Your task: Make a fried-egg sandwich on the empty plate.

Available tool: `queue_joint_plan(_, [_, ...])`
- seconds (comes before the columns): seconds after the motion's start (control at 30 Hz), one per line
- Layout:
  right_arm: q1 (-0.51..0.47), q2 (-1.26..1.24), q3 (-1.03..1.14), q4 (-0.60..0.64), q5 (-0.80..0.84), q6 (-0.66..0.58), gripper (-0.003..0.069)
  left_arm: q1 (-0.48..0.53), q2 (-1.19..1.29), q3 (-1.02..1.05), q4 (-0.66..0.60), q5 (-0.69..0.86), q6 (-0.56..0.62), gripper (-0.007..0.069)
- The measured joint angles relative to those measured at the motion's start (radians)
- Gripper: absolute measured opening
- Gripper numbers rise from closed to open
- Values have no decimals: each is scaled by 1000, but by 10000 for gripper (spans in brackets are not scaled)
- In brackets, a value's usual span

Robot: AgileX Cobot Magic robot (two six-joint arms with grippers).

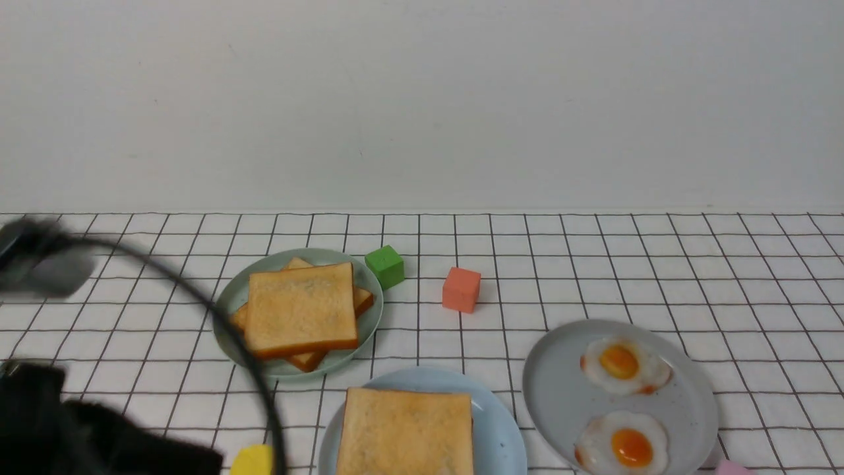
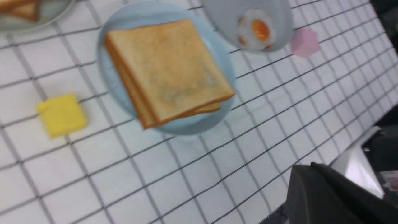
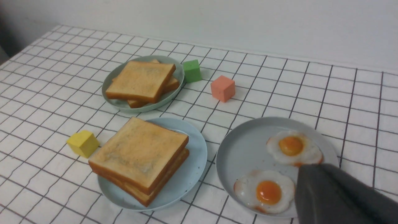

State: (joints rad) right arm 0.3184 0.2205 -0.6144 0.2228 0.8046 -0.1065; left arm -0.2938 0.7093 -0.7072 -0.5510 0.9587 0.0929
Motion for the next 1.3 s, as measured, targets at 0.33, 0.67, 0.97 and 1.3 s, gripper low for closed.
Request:
queue_joint_plan(0.33, [0,-64,54,-32,-31,0,-2,0,-446,128,350,-79,-407,-6])
queue_joint_plan(0.67, [0,-64,56,-32,-31,0,4,0,-530,129,400,-92,-441,3])
queue_joint_plan(0.97, [0,-64,56,-32,-31,0,13,0,-557,157,457,-134,-414,8])
queue_joint_plan(1.3, [0,-64,56,-32,-31,0,25,94,-721,489,656,-389,-590,18])
